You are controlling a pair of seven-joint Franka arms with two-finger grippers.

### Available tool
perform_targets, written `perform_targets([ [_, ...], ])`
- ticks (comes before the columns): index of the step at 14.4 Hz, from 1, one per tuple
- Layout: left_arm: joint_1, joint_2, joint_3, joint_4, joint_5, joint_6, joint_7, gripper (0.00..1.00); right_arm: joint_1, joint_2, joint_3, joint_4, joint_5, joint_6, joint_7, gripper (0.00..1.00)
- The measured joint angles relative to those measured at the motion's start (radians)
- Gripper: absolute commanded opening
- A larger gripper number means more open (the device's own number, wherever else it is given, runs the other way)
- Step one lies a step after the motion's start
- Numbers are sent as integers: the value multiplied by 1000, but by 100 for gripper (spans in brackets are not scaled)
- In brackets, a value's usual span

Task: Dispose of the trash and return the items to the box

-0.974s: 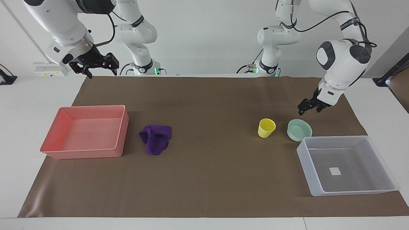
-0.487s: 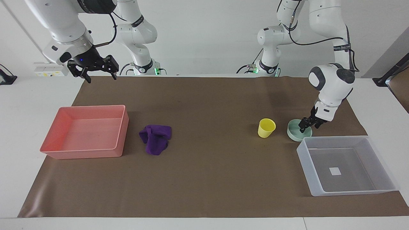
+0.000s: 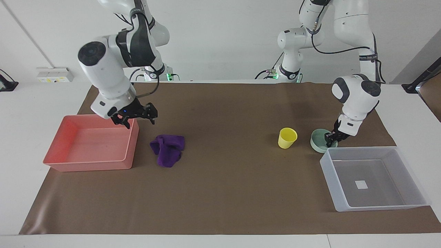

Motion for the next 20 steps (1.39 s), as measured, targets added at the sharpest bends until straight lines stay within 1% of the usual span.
perform_targets([
  [2, -2, -45, -3, 113, 0, -216, -8, 0, 26, 52, 1, -44, 0, 84, 0, 100],
  [3, -3, -71, -4, 185, 0, -319, -15, 0, 37, 79, 1, -58, 0, 116, 0, 100],
  [4, -2, -86, -4, 252, 0, -387, -22, 0, 44, 102, 1, -66, 0, 145, 1, 100],
  [5, -2, -86, -3, 314, 0, -419, -26, 0, 51, 125, 1, -70, 0, 174, 1, 100],
  [6, 1, -73, -2, 359, 0, -417, -27, 0, 56, 147, 2, -73, 0, 204, 1, 98],
  [7, 5, -49, 0, 390, 0, -404, -27, 0, 59, 167, 2, -80, 0, 239, 1, 90],
  [8, 9, -11, 1, 417, 0, -371, -27, 0, 61, 184, 2, -93, 0, 276, 1, 62],
  [9, 13, 43, 5, 450, 0, -326, -29, 0, 66, 196, 2, -112, 0, 305, 1, 40],
  [10, 23, 106, 8, 487, -1, -286, -31, 0, 70, 202, 2, -126, 0, 312, 1, 27],
  [11, 38, 169, 9, 525, -1, -249, -31, 0, 72, 202, 2, -133, 0, 312, 1, 17],
  [13, 69, 293, 10, 600, -1, -163, -31, 0, 72, 194, 0, -132, 0, 309, 1, 2],
  [15, 77, 386, 10, 646, -5, -68, -31, 0, 71, 189, -1, -132, 0, 306, 1, 1],
  [16, 77, 416, 9, 650, -6, -22, -31, 0, 71, 187, -1, -131, 0, 302, 1, 1],
  [18, 75, 448, 4, 638, -7, 13, -23, 0, 68, 176, -2, -112, 0, 264, 1, 1],
  [19, 73, 452, 2, 630, -7, 14, -10, 1, 61, 163, -3, -90, 0, 224, 1, 1],
  [20, 71, 452, -1, 624, -7, 15, 0, 25, 51, 146, -4, -64, 0, 178, 1, 1],
])
